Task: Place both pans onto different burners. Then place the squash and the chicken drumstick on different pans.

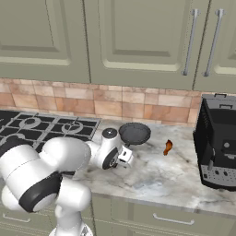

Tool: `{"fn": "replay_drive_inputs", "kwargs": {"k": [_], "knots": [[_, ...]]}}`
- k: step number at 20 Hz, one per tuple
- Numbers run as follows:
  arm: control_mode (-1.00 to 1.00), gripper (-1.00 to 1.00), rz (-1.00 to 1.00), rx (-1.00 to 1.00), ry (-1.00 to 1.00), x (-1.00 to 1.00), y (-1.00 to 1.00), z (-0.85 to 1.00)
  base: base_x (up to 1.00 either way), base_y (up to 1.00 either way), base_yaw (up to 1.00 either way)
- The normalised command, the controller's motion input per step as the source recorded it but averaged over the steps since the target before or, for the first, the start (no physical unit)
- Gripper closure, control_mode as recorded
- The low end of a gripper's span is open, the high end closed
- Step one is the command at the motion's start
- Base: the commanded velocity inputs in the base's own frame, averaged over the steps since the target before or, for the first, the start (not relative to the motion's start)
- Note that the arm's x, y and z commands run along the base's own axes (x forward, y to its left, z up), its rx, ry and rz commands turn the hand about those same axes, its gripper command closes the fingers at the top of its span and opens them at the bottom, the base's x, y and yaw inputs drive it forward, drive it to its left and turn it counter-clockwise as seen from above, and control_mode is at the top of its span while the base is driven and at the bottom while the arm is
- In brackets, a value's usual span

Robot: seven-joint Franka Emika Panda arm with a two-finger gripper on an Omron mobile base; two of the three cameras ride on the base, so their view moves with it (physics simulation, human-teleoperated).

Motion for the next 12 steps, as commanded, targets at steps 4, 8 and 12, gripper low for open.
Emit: {"fn": "replay_drive_inputs", "kwargs": {"k": [4, 8, 12], "knots": [[-1.00, -1.00, 0.00, 0.00, 0.00, 0.14, 0.00, -0.10, 0.00, 0.00, 0.00], [-1.00, 1.00, 0.00, 0.00, 0.00, 0.01, 0.00, 0.00, 0.00, 0.00, 0.00], [-1.00, 1.00, 0.00, 0.00, 0.00, 0.00, 0.00, 0.00, 0.00, 0.00, 0.00]]}}
